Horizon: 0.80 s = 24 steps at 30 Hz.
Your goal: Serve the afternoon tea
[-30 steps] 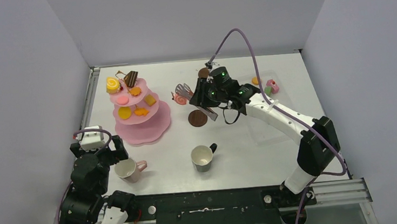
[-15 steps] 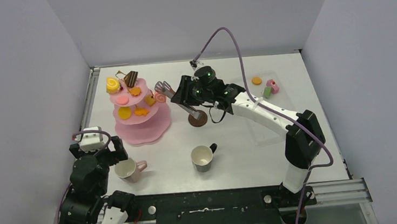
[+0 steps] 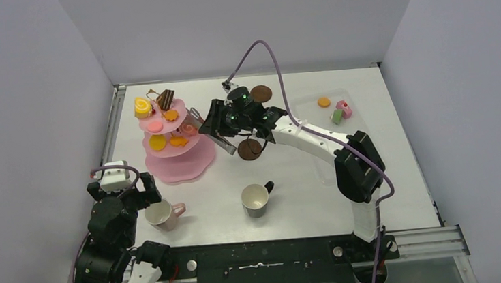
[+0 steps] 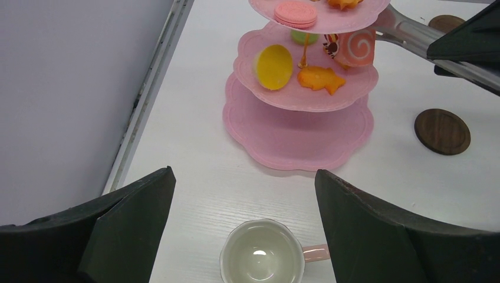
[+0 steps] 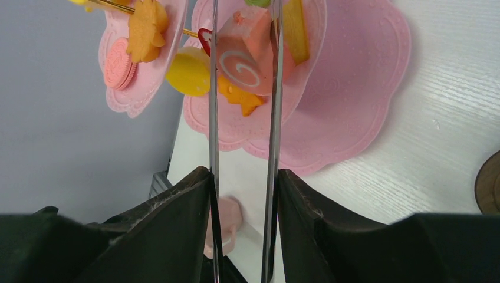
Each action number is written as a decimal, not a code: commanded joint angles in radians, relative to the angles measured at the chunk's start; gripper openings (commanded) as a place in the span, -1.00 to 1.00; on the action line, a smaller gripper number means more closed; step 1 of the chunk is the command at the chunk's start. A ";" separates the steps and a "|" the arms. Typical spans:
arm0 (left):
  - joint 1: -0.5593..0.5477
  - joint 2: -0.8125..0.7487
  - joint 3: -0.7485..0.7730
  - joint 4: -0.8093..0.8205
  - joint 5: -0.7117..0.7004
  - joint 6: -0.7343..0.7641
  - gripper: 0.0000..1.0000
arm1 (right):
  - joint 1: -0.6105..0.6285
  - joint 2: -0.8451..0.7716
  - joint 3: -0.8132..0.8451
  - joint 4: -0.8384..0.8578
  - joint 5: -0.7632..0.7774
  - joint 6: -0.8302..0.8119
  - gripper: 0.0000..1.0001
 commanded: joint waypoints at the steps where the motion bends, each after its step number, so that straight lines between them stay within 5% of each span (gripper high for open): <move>1: 0.003 -0.012 0.019 0.028 -0.009 -0.009 0.75 | 0.004 0.027 0.085 0.087 -0.039 0.016 -0.13; 24: 0.005 -0.001 0.019 0.033 -0.010 -0.008 0.75 | -0.012 -0.009 0.121 -0.010 0.018 -0.073 -0.09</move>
